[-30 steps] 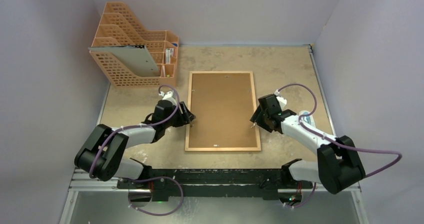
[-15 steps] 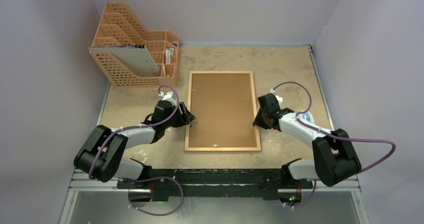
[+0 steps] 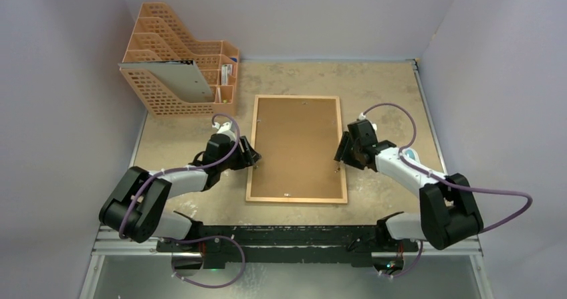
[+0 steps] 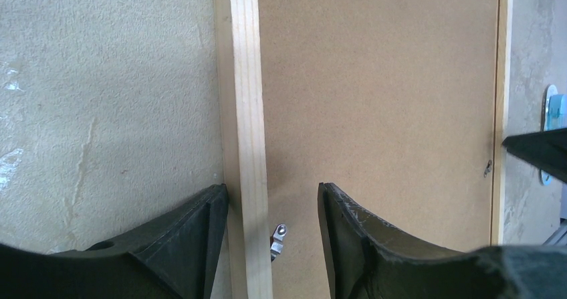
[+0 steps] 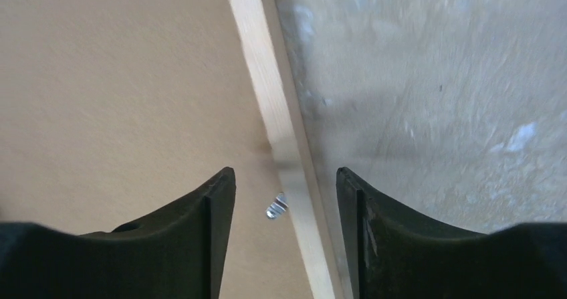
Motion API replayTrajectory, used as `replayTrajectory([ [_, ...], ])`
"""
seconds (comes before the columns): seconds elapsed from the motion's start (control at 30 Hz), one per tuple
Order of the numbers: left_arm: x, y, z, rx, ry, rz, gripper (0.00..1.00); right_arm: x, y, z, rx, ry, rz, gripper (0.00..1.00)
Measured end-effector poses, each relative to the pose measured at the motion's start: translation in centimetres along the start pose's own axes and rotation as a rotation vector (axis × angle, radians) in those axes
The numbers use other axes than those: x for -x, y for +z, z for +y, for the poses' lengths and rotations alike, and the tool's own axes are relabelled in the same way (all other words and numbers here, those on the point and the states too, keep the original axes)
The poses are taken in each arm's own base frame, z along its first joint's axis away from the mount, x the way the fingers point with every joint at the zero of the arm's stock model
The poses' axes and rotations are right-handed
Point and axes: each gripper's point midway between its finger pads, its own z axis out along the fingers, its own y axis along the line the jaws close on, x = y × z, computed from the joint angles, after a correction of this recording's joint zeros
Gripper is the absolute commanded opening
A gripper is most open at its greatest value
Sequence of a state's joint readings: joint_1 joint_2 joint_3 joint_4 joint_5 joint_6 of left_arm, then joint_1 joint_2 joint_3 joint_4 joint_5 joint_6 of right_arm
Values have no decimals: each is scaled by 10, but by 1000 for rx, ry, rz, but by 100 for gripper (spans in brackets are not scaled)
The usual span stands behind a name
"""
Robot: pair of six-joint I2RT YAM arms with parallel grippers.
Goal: Put the photo into the frame
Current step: Install the photo frame at the center of the board.
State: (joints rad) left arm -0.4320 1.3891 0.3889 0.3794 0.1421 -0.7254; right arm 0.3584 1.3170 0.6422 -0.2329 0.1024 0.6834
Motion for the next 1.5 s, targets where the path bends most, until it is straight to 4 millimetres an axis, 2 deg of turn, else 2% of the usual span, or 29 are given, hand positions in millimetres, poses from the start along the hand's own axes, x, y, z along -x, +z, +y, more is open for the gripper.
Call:
replayTrajectory([
  [0.1,1,-1,1,10,3,-1,56,26,-1,10,-10,-11,-60,65],
  [0.17,1,-2,3,22,4,3,56,52,3,22,-15,-24,-113,67],
  [0.33,0,-6,6,50,7,9,56,100,31,44,-50,-62,-180,69],
  [0.47,0,-7,8,62,7,7,56,115,53,49,-82,-95,-181,68],
  [0.67,1,-11,12,87,6,2,56,132,75,55,-122,-114,-194,65],
  [0.93,1,-11,13,91,6,1,54,152,87,50,-182,-43,-233,54],
  [1.13,3,-7,11,81,7,-9,53,154,90,46,-192,-21,-232,51],
  [1.27,4,-4,10,74,8,-12,52,154,91,45,-183,-15,-224,45],
  [1.5,3,0,8,53,2,-11,45,152,92,47,-141,-21,-200,36],
])
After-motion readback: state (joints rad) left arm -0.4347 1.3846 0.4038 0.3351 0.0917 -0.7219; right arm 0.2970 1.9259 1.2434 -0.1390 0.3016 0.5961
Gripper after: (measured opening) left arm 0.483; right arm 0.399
